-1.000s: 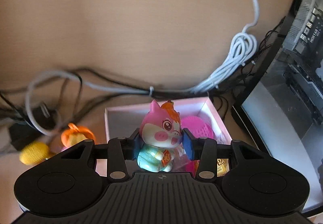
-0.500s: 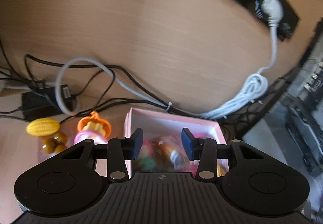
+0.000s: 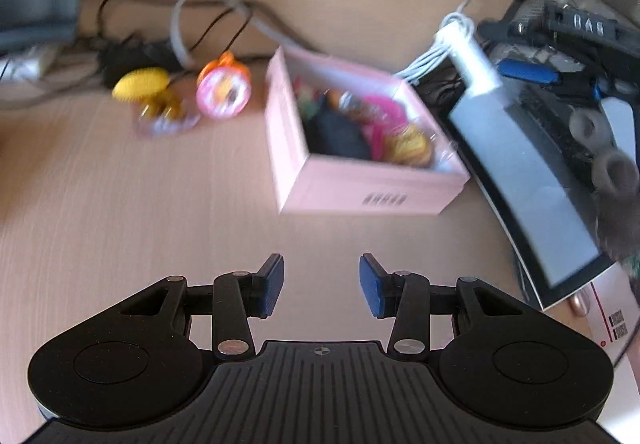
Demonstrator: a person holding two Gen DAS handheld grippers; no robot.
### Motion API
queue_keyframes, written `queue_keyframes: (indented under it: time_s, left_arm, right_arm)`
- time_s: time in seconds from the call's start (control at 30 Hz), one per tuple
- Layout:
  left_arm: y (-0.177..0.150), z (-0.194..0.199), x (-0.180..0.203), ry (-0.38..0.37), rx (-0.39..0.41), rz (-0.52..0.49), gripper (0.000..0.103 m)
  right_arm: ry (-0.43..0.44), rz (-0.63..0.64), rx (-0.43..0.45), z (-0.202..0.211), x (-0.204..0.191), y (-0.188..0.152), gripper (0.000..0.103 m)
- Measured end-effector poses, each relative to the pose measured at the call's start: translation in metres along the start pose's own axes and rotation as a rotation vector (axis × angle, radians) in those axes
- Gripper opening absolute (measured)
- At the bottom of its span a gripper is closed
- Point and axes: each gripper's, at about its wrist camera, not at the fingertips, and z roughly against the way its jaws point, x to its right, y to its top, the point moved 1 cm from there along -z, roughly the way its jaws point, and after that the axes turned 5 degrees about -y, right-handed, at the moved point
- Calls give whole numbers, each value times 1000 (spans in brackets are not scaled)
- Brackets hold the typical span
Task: Organize objects
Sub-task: 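Lower the white adapter into the pink box with the right gripper while the left reaches the pink toy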
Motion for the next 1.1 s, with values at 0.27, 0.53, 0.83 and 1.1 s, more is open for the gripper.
queue_keyframes:
  time_s: [0.27, 0.53, 0.83, 1.1]
  left_arm:
    - [-24, 9, -43, 68, -19, 104, 45]
    - [17, 15, -55, 106, 147, 109, 45]
    - [100, -27, -82, 151, 213, 93, 45]
    - [155, -90, -87, 79, 199, 134, 45]
  right_arm:
    - [-66, 8, -13, -1, 10, -21, 90]
    - [-190, 172, -106, 8, 3, -86, 99]
    - [-245, 347, -109, 34, -24, -120, 103]
    - [-303, 360, -166, 34, -28, -139, 103]
